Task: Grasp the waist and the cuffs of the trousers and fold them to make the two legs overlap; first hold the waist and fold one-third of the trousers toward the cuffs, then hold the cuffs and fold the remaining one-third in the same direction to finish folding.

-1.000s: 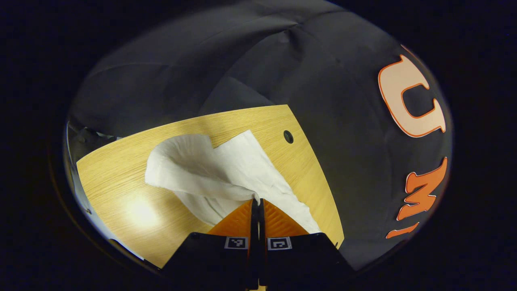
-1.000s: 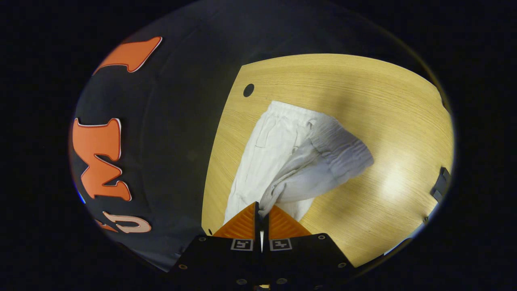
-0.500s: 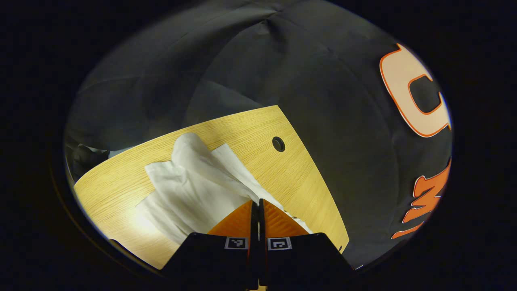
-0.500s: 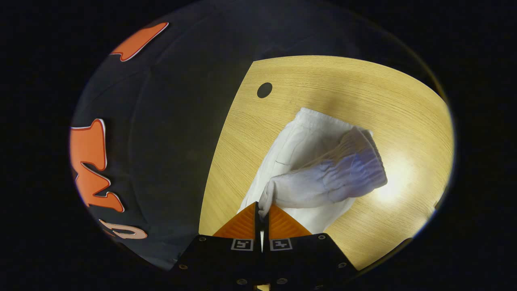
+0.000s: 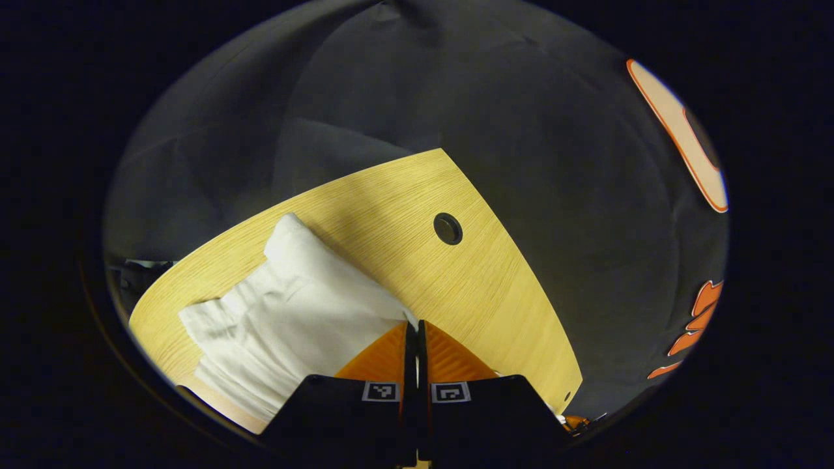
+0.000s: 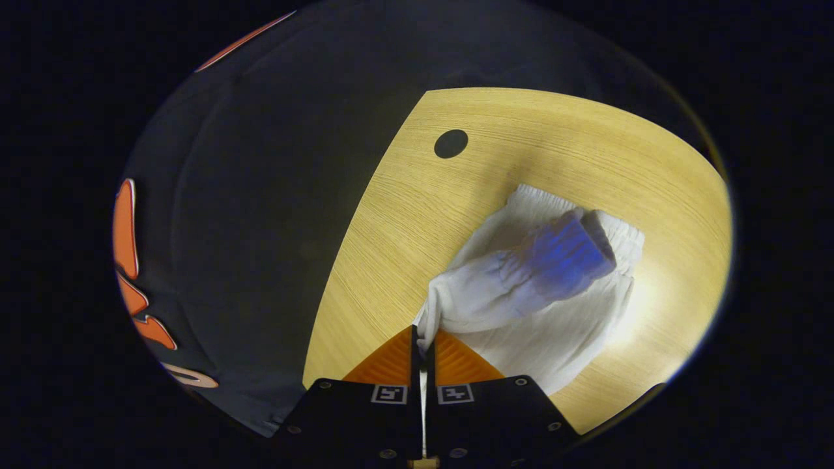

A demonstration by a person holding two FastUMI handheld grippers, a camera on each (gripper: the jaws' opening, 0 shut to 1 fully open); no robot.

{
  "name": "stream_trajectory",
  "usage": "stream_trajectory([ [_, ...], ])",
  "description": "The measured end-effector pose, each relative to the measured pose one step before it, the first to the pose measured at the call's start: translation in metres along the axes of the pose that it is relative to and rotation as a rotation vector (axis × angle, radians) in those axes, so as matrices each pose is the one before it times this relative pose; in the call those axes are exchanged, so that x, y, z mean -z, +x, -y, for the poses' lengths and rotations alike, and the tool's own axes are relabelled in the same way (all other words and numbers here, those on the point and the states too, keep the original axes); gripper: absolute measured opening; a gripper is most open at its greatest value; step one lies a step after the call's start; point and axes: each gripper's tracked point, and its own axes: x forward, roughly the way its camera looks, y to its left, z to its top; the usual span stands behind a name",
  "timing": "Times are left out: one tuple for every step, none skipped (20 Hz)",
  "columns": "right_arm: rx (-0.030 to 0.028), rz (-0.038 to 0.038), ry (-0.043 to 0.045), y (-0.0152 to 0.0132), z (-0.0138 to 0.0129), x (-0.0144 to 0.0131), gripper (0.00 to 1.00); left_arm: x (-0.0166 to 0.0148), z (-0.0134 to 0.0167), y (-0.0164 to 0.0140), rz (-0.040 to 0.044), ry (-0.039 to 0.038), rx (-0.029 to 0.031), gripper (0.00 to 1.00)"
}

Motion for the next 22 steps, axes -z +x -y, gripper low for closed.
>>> stream_trajectory([
  [-0.00178,0.00508,-0.0047,0.00151,-0.00073,0.0005,0.06,0.00022,-0.00049,0.00331,-0.00297,0.01742,-0.00757,0.04],
  [-0.00298,-0.00088,0.00525,0.00214,-0.00184,0.00045,0.1,0.00056,0.0003,0.00338,-0.00663,0.01339,-0.00274,0.04],
  [-0.0042,0.0026,0.00274,0.0041,-0.00009,-0.00039,0.21,-0.00098,0.00012,0.00344,0.00988,0.00424,-0.00675,0.06],
  [0.00371,0.00771,-0.00961,-0.00044,0.00007,-0.00152,0.31,-0.00009,0.00383,-0.00304,0.00141,-0.00807,0.01612,0.07],
  [0.00318,0.00378,-0.01141,-0.00277,0.00277,0.00179,0.49,-0.00147,-0.00162,-0.0005,0.00788,-0.0001,-0.00221,0.02],
  [0.0029,-0.00392,-0.01134,-0.0017,0.00135,0.00282,0.54,-0.00299,-0.00143,-0.0024,0.00824,0.00532,-0.00442,0.28],
  [-0.0031,-0.00917,-0.01148,-0.00235,-0.00028,0.00339,0.68,-0.00202,0.00132,-0.00165,0.0051,0.0063,0.01,0.53],
  [-0.00136,-0.00382,-0.0108,-0.00222,0.00153,0.00179,0.7,-0.00207,-0.00107,-0.00281,0.00395,0.00585,-0.00513,0.79],
  [-0.00435,0.00493,-0.00686,-0.00495,0.0011,0.00105,1.0,-0.00187,-0.00377,-0.00518,0.00814,0.0078,-0.01539,0.79],
  [-0.00874,0.00861,-0.00317,-0.00279,0.00046,0.00001,0.99,-0.00443,-0.00403,-0.00563,0.02323,0.00816,-0.01852,0.86],
  [-0.00855,0.01088,-0.00233,-0.00673,0.00086,-0.00056,0.99,-0.00314,-0.00379,-0.0064,0.02241,0.00502,-0.00948,0.93],
  [-0.00599,0.01146,-0.00403,-0.00571,0.00169,-0.00201,0.98,-0.00276,-0.0034,-0.00466,0.01292,0.01095,-0.01287,1.0],
  [-0.00236,0.0108,-0.00434,-0.00712,0.0029,-0.00274,0.98,-0.00247,-0.00102,-0.00404,0.01124,0.00645,-0.00542,1.0],
  [0.00235,0.01298,-0.00466,-0.00582,0.00476,-0.00395,0.98,-0.00441,0.00011,-0.00597,0.01179,0.00245,0.00203,1.0],
  [0.00888,0.01212,-0.00388,-0.00597,0.00722,-0.00371,0.98,-0.00132,-0.00036,-0.00604,0.01249,0.00192,0.00653,1.0],
  [0.00826,0.01207,-0.00234,-0.0063,0.00756,-0.00552,0.98,-0.00185,-0.00037,-0.00517,0.01443,0.00189,0.00605,1.0],
  [0.01396,0.00971,0.00079,-0.00475,0.00936,-0.00456,0.98,-0.00054,-0.0023,-0.00476,0.01497,0.00391,0.00559,1.0],
  [0.01572,0.00991,0.00574,-0.00439,0.00957,-0.00501,0.99,-0.00277,-0.0024,-0.00246,0.01848,0.00469,-0.01205,1.0],
  [0.01191,0.00888,0.01024,-0.00304,0.01222,-0.0033,0.99,-0.00481,0.0018,-0.00462,0.02817,0.00471,-0.00903,1.0],
  [0.00981,0.00959,0.00897,-0.00325,0.01021,-0.00472,0.99,-0.00511,0.00186,-0.0054,0.02875,0.00565,0.00138,1.0],
  [0.01739,0.00883,0.00698,-0.00045,0.01357,-0.00345,0.99,-0.00284,0.00152,-0.00902,0.03081,0.01017,-0.001,1.0],
  [0.01917,0.00649,0.00334,0.00029,0.01148,-0.00335,0.99,-0.00308,0.00166,-0.00733,0.03164,0.02045,-0.00165,1.0],
])
